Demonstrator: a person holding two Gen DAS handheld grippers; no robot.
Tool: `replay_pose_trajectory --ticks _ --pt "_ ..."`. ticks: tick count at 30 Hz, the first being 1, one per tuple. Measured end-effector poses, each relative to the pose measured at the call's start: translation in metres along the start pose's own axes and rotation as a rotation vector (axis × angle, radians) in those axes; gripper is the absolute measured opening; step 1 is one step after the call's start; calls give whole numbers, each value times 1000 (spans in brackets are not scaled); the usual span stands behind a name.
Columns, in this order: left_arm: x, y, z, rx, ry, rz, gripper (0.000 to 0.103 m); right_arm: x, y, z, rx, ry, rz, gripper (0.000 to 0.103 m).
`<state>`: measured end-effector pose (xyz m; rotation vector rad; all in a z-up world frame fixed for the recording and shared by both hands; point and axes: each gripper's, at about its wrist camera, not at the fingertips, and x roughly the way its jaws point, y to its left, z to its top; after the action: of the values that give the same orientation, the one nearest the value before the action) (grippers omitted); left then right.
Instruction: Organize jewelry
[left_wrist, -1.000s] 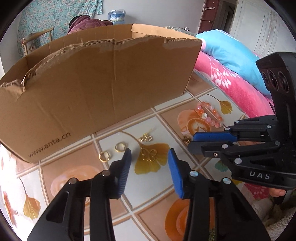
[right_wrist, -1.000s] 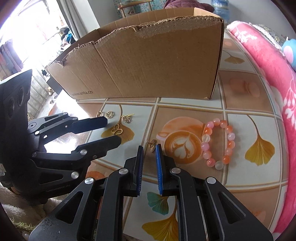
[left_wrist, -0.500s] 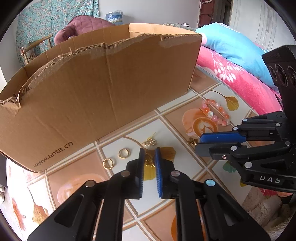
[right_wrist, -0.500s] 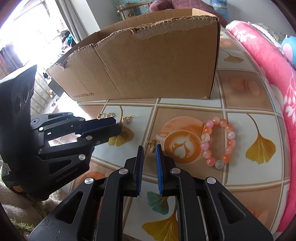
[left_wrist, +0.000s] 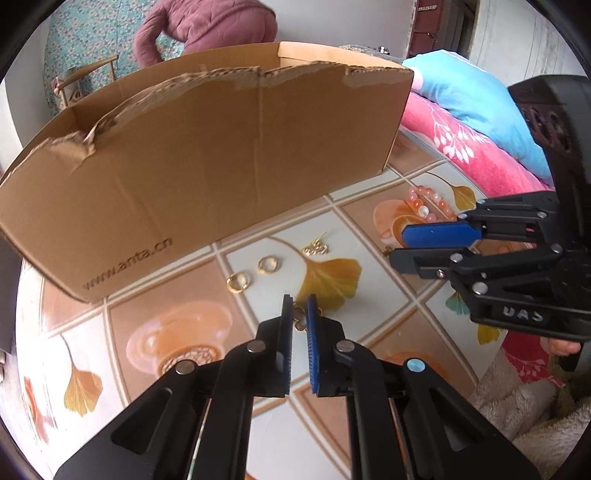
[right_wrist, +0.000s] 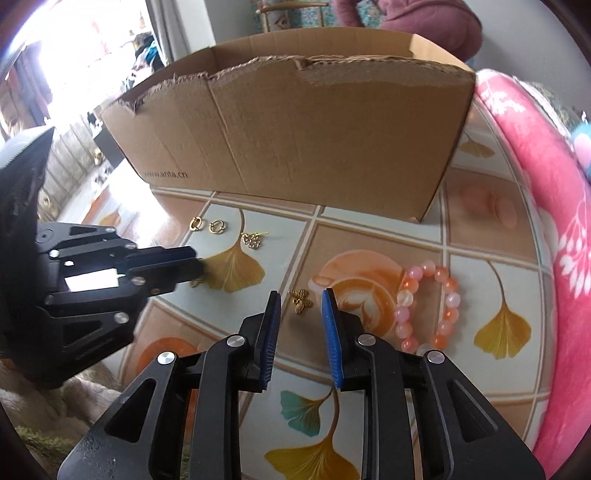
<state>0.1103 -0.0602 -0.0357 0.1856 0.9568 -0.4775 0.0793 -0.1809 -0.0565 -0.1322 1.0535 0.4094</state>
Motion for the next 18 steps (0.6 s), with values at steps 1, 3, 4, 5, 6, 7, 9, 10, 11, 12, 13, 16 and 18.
replay_pose_trajectory --ticks 1,3,4,5,6,7,9,10,11,12,13,16,18 --pt "0 1 0 -3 -1 -2 6 1 2 2 -14 2 -7 23" --pt "-1 2 -2 -9 -4 -6 6 4 7 5 -39 12 -32 16" --pt "-1 2 -2 -12 -6 -8 6 4 9 6 -44 15 -39 12" --pt "-1 3 -3 -16 -9 -13 6 6 12 8 -34 20 -25 6" --pt "-1 3 -3 -18 -12 -15 4 6 12 8 -23 21 -17 6" --pt "-1 4 -3 -22 -13 -18 2 7 12 8 -16 20 -14 6" --pt "-1 6 -4 -31 -15 -26 1 6 12 8 -5 18 -10 4" --pt "-1 7 -4 -36 -16 -29 1 4 10 8 5 14 -3 1" --pt "-2 8 -5 -41 -16 -34 1 3 8 8 20 13 6 0" --pt "-2 9 -6 -47 -16 -42 1 2 6 8 27 14 8 0" --pt "-4 11 -6 -53 -18 -49 1 2 4 8 29 14 4 0" --pt "-8 13 -7 -67 -20 -85 3 -3 5 9 32 4 0 0" --pt "-10 12 -8 -67 -14 -97 15 -7 3 9 43 -7 5 3"
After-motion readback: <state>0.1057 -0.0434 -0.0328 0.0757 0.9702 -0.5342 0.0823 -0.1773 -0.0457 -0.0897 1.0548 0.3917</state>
